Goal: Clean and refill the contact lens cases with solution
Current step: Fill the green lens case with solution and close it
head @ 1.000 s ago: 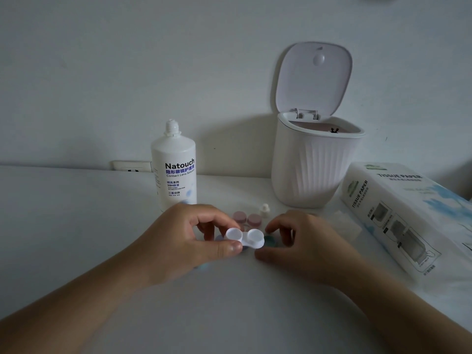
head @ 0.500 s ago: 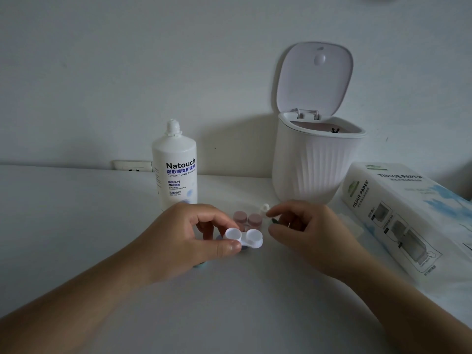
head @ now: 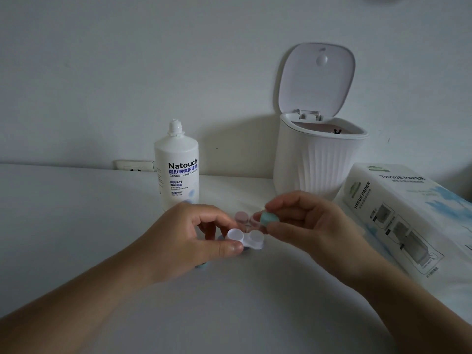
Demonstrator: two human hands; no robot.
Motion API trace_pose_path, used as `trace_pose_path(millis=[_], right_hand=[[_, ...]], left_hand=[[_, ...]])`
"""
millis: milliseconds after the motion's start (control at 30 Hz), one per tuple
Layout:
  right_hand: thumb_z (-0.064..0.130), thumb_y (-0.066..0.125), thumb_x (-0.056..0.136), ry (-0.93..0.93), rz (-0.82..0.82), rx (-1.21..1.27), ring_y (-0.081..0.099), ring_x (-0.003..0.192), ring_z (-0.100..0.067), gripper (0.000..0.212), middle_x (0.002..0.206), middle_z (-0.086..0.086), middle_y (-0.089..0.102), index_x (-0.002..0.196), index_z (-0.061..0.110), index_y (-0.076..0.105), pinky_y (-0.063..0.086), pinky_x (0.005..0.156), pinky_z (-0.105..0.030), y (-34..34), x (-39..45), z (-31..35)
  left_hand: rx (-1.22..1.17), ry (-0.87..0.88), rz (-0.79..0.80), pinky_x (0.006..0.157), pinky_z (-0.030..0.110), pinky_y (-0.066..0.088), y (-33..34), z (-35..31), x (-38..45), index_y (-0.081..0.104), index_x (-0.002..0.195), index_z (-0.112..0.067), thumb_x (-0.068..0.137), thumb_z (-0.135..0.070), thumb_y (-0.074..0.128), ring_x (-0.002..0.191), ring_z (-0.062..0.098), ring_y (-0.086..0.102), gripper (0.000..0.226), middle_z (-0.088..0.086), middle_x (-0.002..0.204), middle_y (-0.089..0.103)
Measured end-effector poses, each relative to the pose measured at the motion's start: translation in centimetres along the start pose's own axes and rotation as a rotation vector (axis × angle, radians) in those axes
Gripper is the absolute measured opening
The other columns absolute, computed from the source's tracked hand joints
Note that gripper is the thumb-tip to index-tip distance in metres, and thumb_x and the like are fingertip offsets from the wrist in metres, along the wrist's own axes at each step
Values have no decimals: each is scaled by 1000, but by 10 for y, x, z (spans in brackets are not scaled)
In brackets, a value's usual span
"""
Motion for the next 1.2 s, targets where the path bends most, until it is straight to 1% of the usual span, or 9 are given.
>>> trace_pose_path(millis=[167, 267, 367, 533, 700, 800, 967, 1100, 1200], right_hand=[[28, 77, 80, -39, 103, -207, 72, 107, -14, 32, 112, 8, 77, 110, 36, 73, 56, 94, -27, 6, 0, -2], [29, 74, 83, -68, 120, -288, 72, 102, -9, 33, 111, 13, 76, 113, 42, 72, 54, 90, -20, 8, -1, -1], [29, 73, 85, -71, 146, -324, 72, 100, -7, 33, 111, 15, 76, 116, 41, 70, 52, 88, -17, 9, -2, 0], [24, 73, 86, -88, 145, -365, 72, 100, -8, 34, 112, 16, 75, 117, 39, 71, 53, 89, -19, 8, -3, 1], [23, 76, 85, -115, 122, -430, 72, 99, -11, 33, 112, 14, 75, 115, 37, 72, 55, 92, -25, 7, -4, -1], [23, 78, 85, -135, 120, -505, 71, 98, -11, 34, 109, 15, 76, 115, 38, 71, 55, 91, -26, 6, -4, 0], [21, 83, 81, -159, 111, -535, 70, 88, 1, 29, 97, 28, 74, 103, 38, 74, 49, 81, -9, 10, -6, 2], [26, 87, 74, -169, 54, -543, 71, 82, -6, 27, 92, 22, 74, 96, 28, 73, 56, 78, -22, 11, -4, 2], [41, 85, 71, -167, 76, -537, 71, 87, -6, 39, 99, 24, 73, 107, 36, 70, 57, 81, -27, 13, -5, 4]], left_hand=[[-16, -10, -17, 67, 15, 49, 0, 0, 0, 76, 94, -43, 67, -66, 79, 77, 13, 64, 36, -8, 81, 68], [-37, -28, -10, 60, 15, 48, 0, -1, 1, 76, 94, -43, 66, -60, 78, 69, 12, 62, 33, -9, 77, 66], [-54, -34, 8, 57, 15, 47, 0, -2, 1, 76, 93, -43, 66, -59, 77, 62, 4, 58, 32, -12, 74, 64], [-48, -7, 6, 66, 10, 47, 1, -4, 1, 75, 91, -45, 69, -53, 77, 72, 0, 60, 24, -33, 84, 68], [-75, -1, -6, 66, 4, 44, 1, -3, 0, 76, 92, -43, 71, -46, 79, 73, -11, 62, 21, -35, 82, 68], [-85, -8, -8, 60, 5, 43, 3, -3, 1, 76, 91, -43, 70, -44, 80, 65, -10, 58, 21, -34, 79, 67], [-97, -4, -12, 57, 3, 41, 4, -3, 1, 77, 90, -38, 69, -44, 80, 57, -6, 54, 22, -34, 77, 66], [-124, -16, -8, 55, 8, 41, 5, 0, 1, 77, 90, -39, 67, -48, 80, 53, -4, 52, 24, -24, 70, 64], [-124, -10, -20, 53, 17, 46, 3, 1, 1, 77, 92, -40, 69, -54, 81, 56, 8, 57, 28, -16, 72, 66]])
Point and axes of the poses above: each hand's wrist, its own x-axis towards the middle knuckle, its own y-axis out of the palm, z = x × y, the point moved 2 cm from there along x, towards the middle knuckle
